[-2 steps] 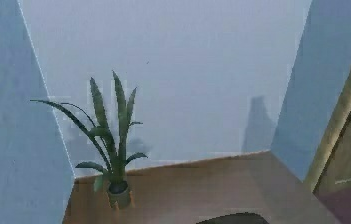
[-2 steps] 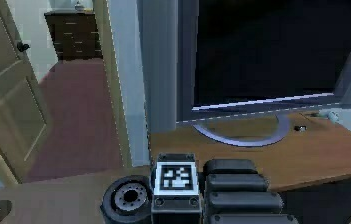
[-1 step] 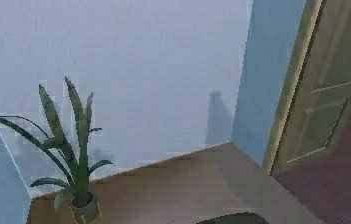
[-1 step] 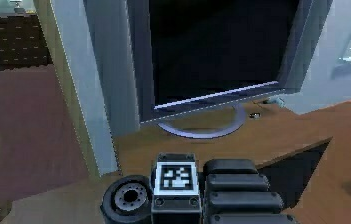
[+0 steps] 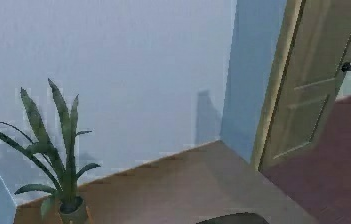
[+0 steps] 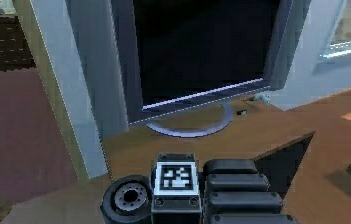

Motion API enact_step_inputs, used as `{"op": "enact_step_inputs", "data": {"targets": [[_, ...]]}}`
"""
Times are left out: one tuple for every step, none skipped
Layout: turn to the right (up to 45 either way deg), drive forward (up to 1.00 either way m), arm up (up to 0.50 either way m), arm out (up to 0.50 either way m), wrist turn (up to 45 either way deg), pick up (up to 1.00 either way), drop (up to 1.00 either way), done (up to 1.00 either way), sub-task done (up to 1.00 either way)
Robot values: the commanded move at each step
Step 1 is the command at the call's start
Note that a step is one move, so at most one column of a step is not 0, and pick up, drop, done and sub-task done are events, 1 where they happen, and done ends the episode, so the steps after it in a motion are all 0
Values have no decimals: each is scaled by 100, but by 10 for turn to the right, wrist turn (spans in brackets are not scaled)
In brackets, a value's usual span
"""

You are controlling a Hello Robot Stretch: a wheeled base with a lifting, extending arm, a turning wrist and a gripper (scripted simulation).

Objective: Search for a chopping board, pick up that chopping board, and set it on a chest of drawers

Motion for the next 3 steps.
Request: {"op": "enact_step_inputs", "data": {"targets": [[0,30,0,0,0,0,0,0,0],[450,0,0,0,0,0,0,0,0],[60,0,0,0,0,0,0,0,0]]}}
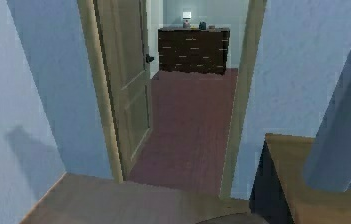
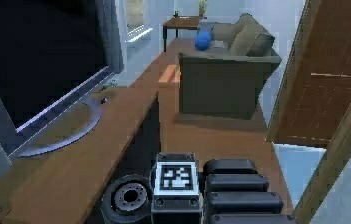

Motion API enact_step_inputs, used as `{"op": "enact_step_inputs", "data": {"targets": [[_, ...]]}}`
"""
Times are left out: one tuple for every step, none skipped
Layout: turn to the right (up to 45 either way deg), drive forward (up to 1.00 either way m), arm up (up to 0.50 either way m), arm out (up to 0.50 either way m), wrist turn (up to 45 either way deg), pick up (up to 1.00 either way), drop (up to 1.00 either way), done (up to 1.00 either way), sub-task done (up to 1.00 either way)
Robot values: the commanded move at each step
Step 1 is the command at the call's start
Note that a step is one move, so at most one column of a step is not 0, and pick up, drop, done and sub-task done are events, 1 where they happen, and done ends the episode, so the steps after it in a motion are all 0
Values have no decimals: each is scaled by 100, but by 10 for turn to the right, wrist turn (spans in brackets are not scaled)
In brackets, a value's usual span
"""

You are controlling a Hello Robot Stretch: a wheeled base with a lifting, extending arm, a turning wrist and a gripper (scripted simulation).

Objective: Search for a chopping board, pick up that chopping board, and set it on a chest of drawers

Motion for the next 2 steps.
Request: {"op": "enact_step_inputs", "data": {"targets": [[0,100,0,0,0,0,0,0,0],[0,10,0,0,0,0,0,0,0]]}}
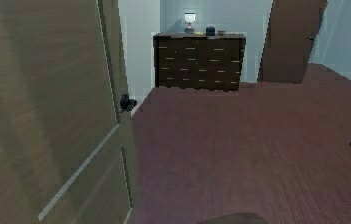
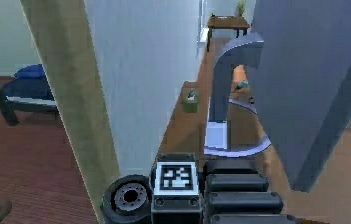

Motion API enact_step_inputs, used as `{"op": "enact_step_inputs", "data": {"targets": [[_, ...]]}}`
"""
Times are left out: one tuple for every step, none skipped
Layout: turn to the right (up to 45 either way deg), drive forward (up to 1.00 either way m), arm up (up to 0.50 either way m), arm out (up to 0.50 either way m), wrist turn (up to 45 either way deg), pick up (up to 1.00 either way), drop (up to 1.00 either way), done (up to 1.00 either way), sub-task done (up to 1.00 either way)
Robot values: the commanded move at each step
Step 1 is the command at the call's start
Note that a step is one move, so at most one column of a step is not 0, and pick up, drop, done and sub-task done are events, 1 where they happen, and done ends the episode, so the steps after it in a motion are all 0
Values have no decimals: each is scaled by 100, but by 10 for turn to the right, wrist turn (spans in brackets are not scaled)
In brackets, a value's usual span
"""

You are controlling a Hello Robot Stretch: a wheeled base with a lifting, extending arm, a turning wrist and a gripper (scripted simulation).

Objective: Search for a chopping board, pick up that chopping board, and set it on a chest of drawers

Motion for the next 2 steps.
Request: {"op": "enact_step_inputs", "data": {"targets": [[120,0,0,0,0,0,0,0,0],[0,100,0,0,0,0,0,0,0]]}}
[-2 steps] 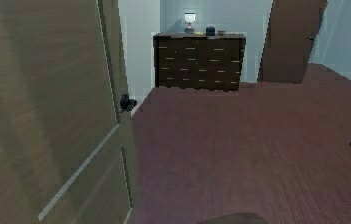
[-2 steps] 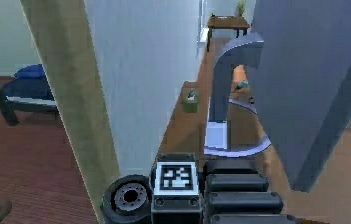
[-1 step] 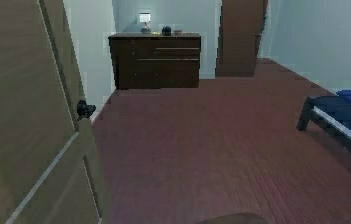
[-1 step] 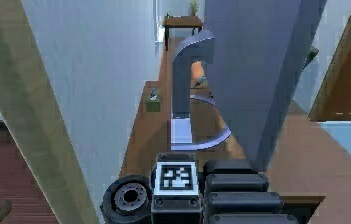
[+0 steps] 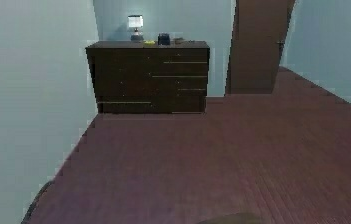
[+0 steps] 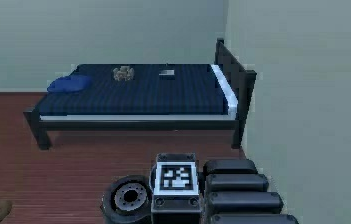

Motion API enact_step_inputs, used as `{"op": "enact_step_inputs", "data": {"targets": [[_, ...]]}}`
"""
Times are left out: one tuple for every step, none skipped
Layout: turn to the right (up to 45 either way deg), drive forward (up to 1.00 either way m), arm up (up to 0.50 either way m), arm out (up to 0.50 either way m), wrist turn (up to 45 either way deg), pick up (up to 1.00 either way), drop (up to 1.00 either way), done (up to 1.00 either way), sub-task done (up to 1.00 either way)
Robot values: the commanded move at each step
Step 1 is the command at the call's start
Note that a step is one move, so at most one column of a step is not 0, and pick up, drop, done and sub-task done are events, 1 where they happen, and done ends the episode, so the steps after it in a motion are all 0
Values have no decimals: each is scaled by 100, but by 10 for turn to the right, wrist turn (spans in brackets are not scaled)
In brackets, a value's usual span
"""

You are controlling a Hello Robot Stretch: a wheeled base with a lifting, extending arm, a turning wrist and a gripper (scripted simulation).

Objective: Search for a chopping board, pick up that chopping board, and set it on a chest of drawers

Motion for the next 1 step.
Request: {"op": "enact_step_inputs", "data": {"targets": [[-60,0,0,0,0,0,0,0,0]]}}
